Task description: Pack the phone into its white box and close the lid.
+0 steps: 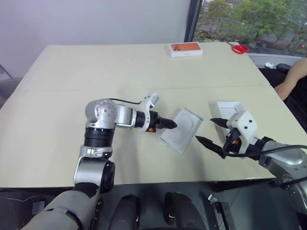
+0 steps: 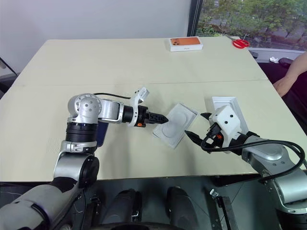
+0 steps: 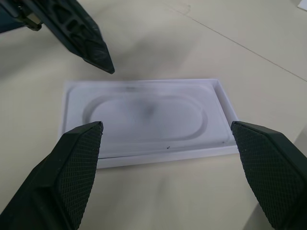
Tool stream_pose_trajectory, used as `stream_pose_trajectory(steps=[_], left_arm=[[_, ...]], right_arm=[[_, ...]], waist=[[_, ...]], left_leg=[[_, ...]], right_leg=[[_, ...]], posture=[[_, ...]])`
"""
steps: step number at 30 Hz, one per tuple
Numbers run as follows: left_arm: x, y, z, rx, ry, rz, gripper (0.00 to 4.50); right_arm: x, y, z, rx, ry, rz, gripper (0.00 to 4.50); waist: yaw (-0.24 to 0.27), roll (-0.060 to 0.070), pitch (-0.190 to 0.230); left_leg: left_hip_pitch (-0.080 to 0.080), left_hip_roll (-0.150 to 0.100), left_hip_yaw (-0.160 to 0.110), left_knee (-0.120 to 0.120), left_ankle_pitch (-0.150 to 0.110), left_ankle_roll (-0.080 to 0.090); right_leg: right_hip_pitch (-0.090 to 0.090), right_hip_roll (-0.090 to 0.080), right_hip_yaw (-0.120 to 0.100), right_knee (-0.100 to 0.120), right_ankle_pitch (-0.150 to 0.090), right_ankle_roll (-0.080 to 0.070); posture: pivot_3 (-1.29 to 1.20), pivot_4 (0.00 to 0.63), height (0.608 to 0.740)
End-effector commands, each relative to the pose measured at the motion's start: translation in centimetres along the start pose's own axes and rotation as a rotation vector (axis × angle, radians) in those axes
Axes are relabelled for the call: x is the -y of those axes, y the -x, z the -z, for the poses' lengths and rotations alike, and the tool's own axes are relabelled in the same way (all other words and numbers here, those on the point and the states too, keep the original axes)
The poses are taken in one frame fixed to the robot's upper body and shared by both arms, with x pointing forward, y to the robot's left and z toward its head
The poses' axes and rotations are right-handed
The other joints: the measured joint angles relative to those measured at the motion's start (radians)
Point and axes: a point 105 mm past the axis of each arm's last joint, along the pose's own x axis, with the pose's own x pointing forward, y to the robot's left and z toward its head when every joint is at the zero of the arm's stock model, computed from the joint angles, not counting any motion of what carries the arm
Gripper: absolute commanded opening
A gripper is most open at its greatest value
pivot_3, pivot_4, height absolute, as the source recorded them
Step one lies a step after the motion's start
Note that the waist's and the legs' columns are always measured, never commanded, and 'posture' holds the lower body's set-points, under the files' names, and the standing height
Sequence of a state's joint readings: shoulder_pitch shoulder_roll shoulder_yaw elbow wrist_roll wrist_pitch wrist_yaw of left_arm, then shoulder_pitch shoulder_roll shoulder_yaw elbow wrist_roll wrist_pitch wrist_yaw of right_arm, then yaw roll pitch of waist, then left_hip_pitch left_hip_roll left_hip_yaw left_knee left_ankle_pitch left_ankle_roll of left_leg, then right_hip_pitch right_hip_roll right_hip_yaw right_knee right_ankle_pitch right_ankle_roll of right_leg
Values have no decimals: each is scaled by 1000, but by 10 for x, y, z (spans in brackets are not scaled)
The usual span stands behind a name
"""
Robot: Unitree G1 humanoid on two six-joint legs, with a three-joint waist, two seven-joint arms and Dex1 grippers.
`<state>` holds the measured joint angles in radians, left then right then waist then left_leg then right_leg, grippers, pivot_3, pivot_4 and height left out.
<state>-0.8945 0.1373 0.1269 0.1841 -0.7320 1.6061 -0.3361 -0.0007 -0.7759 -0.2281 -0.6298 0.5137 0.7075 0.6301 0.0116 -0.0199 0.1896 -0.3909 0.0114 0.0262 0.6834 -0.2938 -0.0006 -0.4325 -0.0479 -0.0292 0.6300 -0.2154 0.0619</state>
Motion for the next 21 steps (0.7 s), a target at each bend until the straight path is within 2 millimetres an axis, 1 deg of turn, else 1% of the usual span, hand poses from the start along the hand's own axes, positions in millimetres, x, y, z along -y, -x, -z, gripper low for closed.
stream_pose_trajectory(steps=[1, 3, 5, 8, 10, 12, 14, 15, 17, 19, 21], left_arm=[[5, 11, -4, 17, -40, 24, 4472], [2, 18, -9, 42, -48, 20, 4472], [-4, 33, -22, 126, -95, -3, 4472], [-16, 57, -41, 293, -269, -100, 4500], [-25, 72, -46, 393, -466, -192, 4500], [-29, 80, -41, 422, -620, -225, 4500], [-33, 88, -26, 407, -733, -209, 4500], [-34, 91, -20, 402, -778, -192, 4500], [-34, 95, -10, 390, -830, -151, 4500], [-37, 98, 3, 350, -868, -129, 4500], [-44, 100, 15, 290, -898, -123, 4500]], right_arm=[[1, 0, -11, 40, 33, 9, 4500], [1, -3, -12, 40, 32, 6, 4500], [6, -11, -13, 27, 25, 35, 4500], [9, -22, -12, -3, -13, 54, 3634], [9, -31, -16, -9, -68, 57, 2621], [6, -38, -19, -15, -109, 52, 1560], [4, -50, -17, -63, -129, 61, 486], [6, -55, -14, -90, -145, 91, 16], [9, -63, -11, -127, -152, 135, 16], [5, -71, -4, -203, -104, 133, 16], [4, -77, -1, -227, -111, 149, 16]], waist=[[0, 0, 0], [0, 0, 0], [-3, 0, 0], [-8, 0, 0], [-8, 1, 0], [-4, 1, 0], [0, 1, 0], [0, 1, 0], [4, 1, 0], [5, 1, 0], [1, 1, 0]], left_leg=[[0, 0, 0, 0, 0, 0], [0, 0, 0, 0, 0, 0], [0, 0, 0, 0, 0, 0], [0, 1, 0, 0, 0, 0], [0, 2, 0, -1, 0, -1], [0, 2, 1, -1, 1, -1], [0, 2, 1, -1, 1, -2], [0, 2, 1, -1, 1, -2], [-1, 2, 2, -1, 1, -2], [-2, 1, 1, -1, 1, -2], [-3, -1, 2, -1, 1, -1]], right_leg=[[0, 0, 0, 0, 0, 0], [0, 0, 0, 0, 0, 0], [0, 0, 0, 0, 0, 0], [-1, 0, 0, 1, 0, 0], [-1, 0, 1, 1, 0, -1], [-1, -1, 2, 1, 0, -2], [-2, -1, 2, 0, -2, -5], [-2, -3, 2, 0, -2, -5], [-2, -4, 2, 0, -2, -6], [-2, -6, 0, 0, -2, -6], [-3, -9, 0, -1, -2, -6]], posture=[[0, 150, 740], [0, 150, 740], [0, 150, 740], [0, 150, 740], [0, 150, 740], [0, 150, 740], [0, 150, 740], [0, 150, 740], [0, 150, 740], [0, 150, 740], [0, 150, 740]])
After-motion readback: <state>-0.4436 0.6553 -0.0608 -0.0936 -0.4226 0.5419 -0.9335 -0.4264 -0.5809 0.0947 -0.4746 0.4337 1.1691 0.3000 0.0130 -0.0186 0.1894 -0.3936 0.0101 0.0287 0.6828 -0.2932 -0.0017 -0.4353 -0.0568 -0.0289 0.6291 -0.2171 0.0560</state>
